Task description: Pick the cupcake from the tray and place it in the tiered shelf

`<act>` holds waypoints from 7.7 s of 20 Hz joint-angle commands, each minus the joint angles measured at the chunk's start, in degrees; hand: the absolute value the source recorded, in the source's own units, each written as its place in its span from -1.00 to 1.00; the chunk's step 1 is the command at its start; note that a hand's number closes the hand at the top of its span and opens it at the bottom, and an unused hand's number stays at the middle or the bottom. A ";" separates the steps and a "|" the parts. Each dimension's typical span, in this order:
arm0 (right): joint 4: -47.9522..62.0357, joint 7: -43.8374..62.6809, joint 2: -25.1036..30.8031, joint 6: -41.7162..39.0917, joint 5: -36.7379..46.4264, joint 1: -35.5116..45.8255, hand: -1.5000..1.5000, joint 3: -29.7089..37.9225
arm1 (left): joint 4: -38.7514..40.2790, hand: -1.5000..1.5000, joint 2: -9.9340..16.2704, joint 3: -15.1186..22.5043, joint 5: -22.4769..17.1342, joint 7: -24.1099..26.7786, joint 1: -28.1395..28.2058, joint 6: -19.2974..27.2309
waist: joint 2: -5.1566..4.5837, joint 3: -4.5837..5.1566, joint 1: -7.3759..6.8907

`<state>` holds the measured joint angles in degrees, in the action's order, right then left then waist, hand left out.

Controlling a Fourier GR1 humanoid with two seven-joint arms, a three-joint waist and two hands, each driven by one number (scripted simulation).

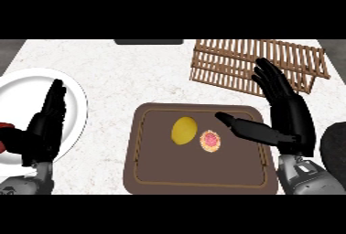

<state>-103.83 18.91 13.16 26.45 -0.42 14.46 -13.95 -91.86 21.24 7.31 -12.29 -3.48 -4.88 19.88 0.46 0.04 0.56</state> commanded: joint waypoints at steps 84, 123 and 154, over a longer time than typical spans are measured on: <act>27.93 45.71 -11.55 -32.73 52.91 11.24 1.00 -18.60 | -4.16 0.00 -5.95 -5.16 7.65 -4.70 0.50 -5.08 | -0.45 -0.04 -0.79; 3.28 44.06 -10.69 -30.11 68.74 25.91 1.00 14.06 | -2.76 0.00 -9.55 -5.65 9.34 -4.07 0.38 -6.14 | -0.51 -0.04 -0.66; 53.93 12.66 -2.68 1.65 49.84 39.93 -1.00 32.30 | -2.55 0.00 -9.17 -10.86 8.83 -4.10 -0.75 -11.98 | -0.73 -0.04 -1.42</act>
<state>-56.15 35.44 10.20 24.58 52.15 51.92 17.02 -96.55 11.26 -1.61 -2.10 -8.78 -4.32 9.73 -0.17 -0.01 -0.75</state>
